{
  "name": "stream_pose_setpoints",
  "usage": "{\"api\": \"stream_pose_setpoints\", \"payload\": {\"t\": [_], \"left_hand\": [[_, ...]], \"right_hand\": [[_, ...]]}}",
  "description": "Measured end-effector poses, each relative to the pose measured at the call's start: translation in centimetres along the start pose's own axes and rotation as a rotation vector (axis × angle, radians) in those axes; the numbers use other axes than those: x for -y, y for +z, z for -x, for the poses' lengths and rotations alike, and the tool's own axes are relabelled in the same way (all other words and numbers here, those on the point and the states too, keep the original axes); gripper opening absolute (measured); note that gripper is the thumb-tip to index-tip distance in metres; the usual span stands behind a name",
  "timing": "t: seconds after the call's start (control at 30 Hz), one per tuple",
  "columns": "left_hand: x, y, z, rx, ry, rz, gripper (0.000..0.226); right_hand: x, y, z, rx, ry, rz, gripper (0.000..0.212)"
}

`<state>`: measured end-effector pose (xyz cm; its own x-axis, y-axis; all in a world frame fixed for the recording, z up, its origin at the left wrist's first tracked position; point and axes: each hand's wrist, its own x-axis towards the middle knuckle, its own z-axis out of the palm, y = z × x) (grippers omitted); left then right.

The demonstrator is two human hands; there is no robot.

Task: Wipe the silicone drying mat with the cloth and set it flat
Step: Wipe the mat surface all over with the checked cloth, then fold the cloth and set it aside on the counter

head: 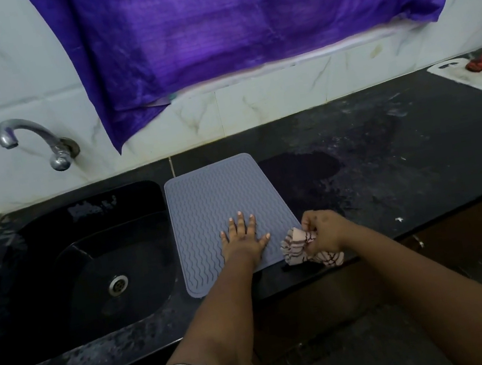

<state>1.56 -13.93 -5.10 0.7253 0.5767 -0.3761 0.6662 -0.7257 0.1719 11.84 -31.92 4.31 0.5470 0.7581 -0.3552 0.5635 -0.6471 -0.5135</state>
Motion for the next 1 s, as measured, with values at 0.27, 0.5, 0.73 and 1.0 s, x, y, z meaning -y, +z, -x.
{"api": "stream_pose_setpoints", "payload": {"t": [0.27, 0.5, 0.73, 1.0], "left_hand": [[-2.6, -5.2, 2.7, -0.051, 0.115, 0.622, 0.042], [-6.0, -9.9, 7.8, -0.082, 0.526, 0.88, 0.054], [-5.1, -11.7, 7.5, -0.117, 0.526, 0.59, 0.014], [-3.4, -10.7, 5.7, -0.084, 0.273, 0.83, 0.037]], "right_hand": [[2.6, -2.6, 0.6, -0.218, 0.011, 0.196, 0.023], [4.6, -5.9, 1.5, -0.36, -0.113, -0.15, 0.026], [3.2, -6.6, 1.4, -0.037, -0.06, -0.043, 0.022], [2.7, -5.6, -0.2, -0.256, -0.183, -0.065, 0.018]]}}
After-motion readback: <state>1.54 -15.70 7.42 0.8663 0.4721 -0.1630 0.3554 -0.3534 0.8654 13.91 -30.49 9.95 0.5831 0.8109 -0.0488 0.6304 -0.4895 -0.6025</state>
